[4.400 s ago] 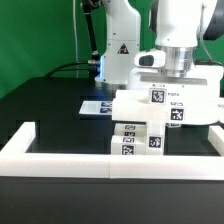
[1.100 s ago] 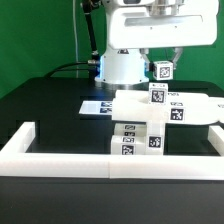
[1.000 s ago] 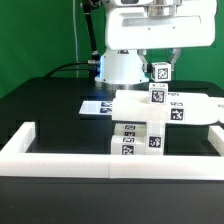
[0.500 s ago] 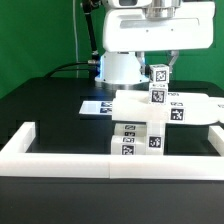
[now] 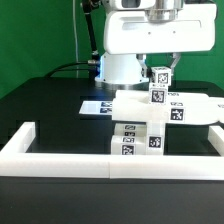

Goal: Assemble chair

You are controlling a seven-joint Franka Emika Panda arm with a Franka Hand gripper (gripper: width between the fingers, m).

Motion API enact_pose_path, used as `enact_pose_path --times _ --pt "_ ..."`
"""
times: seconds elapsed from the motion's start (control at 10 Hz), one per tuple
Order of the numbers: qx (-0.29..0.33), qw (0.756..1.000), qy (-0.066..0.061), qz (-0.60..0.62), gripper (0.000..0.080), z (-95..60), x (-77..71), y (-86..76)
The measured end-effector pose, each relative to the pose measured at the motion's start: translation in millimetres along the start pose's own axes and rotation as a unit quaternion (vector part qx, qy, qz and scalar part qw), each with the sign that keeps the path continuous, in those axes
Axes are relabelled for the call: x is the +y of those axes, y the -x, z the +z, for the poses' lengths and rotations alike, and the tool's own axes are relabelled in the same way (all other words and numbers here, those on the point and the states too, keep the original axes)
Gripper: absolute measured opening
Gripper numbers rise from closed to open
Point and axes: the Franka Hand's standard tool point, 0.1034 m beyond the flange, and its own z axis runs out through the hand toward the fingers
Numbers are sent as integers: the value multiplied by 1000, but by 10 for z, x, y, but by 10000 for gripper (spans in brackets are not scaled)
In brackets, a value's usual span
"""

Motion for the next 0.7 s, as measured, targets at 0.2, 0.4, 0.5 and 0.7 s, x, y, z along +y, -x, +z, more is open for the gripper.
enact_pose_path --times 0.2,0.4,0.5,0.7 --pt "5 1000 2 1 287 1 18 -13" --pt "5 1000 2 1 287 2 21 -19" --pt "6 1000 2 0 287 2 24 -33" --pt "6 1000 3 2 287 2 45 -33"
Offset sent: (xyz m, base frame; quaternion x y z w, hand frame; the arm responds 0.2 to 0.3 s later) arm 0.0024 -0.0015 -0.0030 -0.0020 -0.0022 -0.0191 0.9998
